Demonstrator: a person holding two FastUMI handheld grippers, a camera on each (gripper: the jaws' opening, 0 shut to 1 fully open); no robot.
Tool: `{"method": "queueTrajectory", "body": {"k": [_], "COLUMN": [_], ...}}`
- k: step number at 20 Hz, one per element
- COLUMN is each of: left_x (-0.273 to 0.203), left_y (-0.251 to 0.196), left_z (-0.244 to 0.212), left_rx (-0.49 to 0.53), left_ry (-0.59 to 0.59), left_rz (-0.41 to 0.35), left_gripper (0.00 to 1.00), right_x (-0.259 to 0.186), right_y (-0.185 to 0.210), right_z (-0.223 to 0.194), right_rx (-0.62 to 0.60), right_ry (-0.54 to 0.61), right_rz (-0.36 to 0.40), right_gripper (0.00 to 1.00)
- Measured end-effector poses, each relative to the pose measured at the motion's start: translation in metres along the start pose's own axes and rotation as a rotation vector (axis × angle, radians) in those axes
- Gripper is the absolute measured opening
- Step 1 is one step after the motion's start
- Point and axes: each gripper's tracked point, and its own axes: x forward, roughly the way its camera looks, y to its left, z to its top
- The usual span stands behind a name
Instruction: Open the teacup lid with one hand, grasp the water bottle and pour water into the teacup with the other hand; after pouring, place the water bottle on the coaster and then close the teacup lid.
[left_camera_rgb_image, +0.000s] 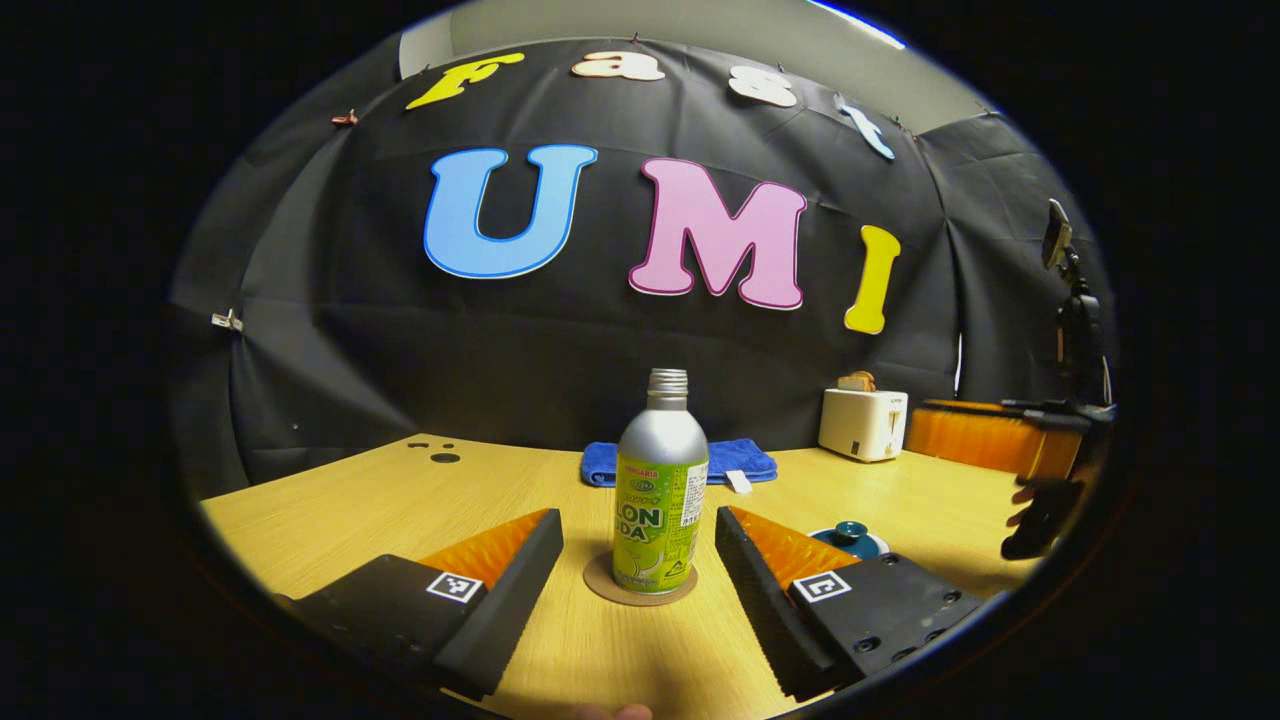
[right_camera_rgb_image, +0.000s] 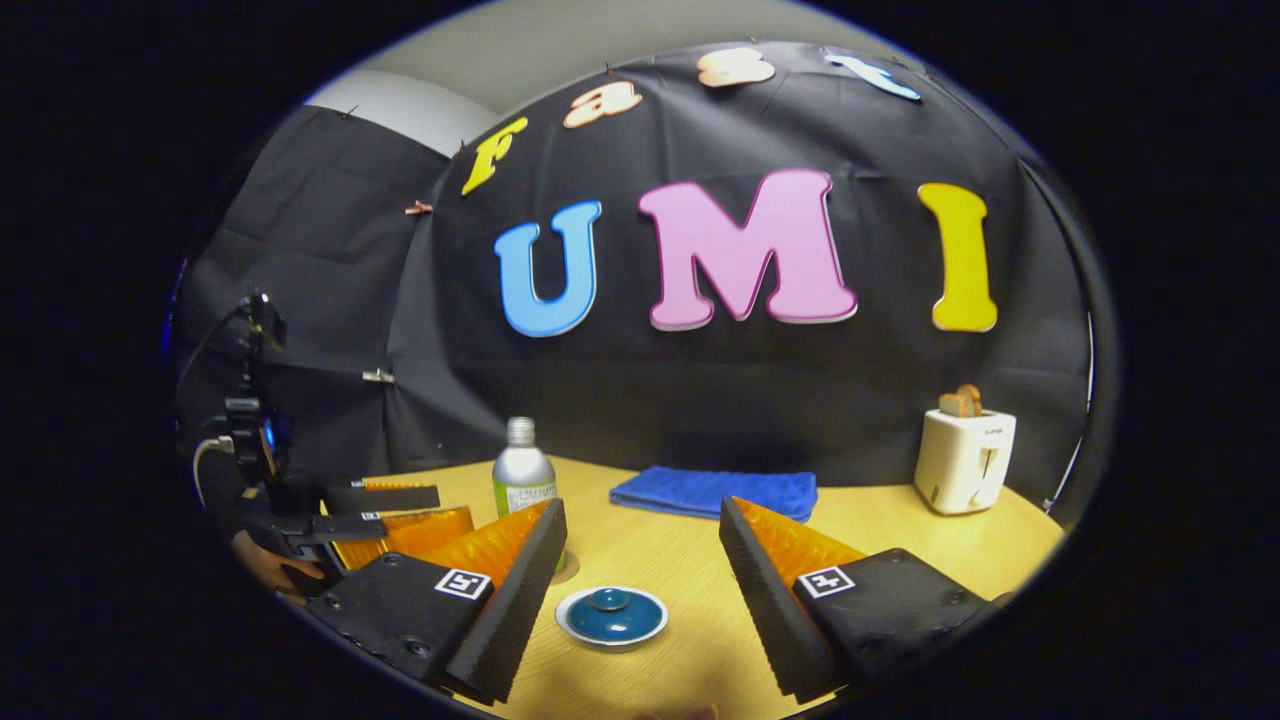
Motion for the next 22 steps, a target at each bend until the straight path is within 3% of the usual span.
{"method": "queueTrajectory", "body": {"k": [5,22], "left_x": [0.0,0.0], "left_y": [0.001,-0.002], "left_z": [0.001,0.001], "left_rx": [-0.005,0.015], "left_ry": [-0.009,-0.011], "left_rz": [0.006,0.0], "left_gripper": [0.97,0.97], "right_x": [-0.029,-0.034], "right_y": [-0.024,-0.044], "right_z": [0.019,0.011], "right_rx": [-0.011,-0.039], "right_ry": [-0.079,-0.054], "right_rz": [-0.032,-0.084], "right_gripper": [0.95,0.96]}}
